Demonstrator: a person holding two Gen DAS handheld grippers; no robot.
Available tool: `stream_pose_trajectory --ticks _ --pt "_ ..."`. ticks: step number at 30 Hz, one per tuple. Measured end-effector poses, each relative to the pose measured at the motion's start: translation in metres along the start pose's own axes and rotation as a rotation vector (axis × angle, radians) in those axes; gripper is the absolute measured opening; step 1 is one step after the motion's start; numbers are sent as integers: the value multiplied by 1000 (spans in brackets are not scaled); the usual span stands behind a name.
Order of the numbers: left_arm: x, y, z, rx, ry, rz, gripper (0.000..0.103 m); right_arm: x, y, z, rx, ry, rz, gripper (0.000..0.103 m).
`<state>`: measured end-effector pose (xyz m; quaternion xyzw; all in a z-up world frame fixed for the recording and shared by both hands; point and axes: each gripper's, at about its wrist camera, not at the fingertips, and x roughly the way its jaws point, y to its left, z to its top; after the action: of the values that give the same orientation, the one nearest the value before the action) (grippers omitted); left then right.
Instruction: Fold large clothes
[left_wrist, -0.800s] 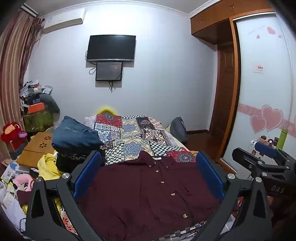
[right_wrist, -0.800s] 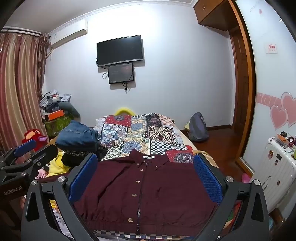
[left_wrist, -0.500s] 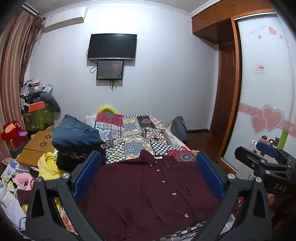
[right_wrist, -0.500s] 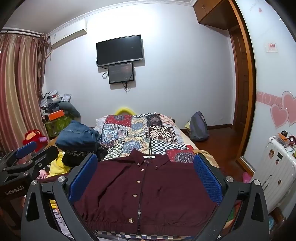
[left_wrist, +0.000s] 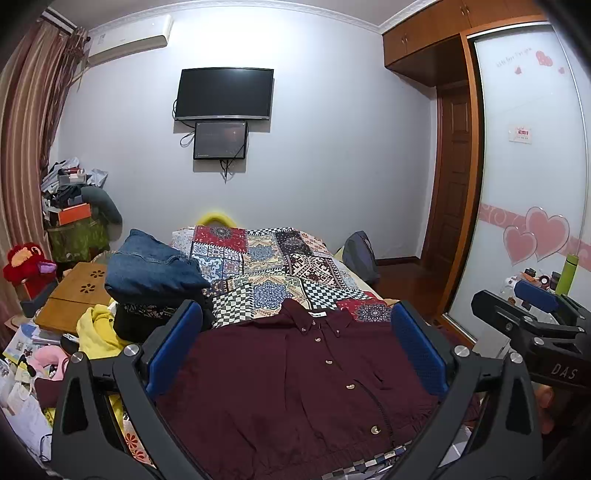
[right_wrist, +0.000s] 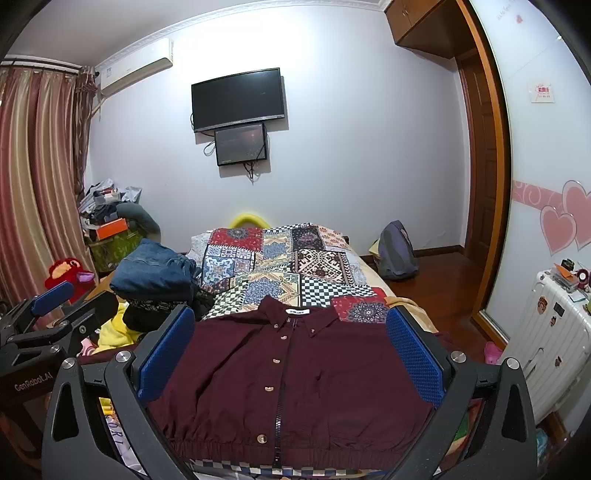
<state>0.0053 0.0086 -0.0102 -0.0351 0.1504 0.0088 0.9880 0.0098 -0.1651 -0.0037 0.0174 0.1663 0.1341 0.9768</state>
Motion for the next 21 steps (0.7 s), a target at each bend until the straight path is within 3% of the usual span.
stream_pose_trajectory --ticks 21 --pt "0 1 2 -6 6 -6 103 3 0 -1 7 1 3 103"
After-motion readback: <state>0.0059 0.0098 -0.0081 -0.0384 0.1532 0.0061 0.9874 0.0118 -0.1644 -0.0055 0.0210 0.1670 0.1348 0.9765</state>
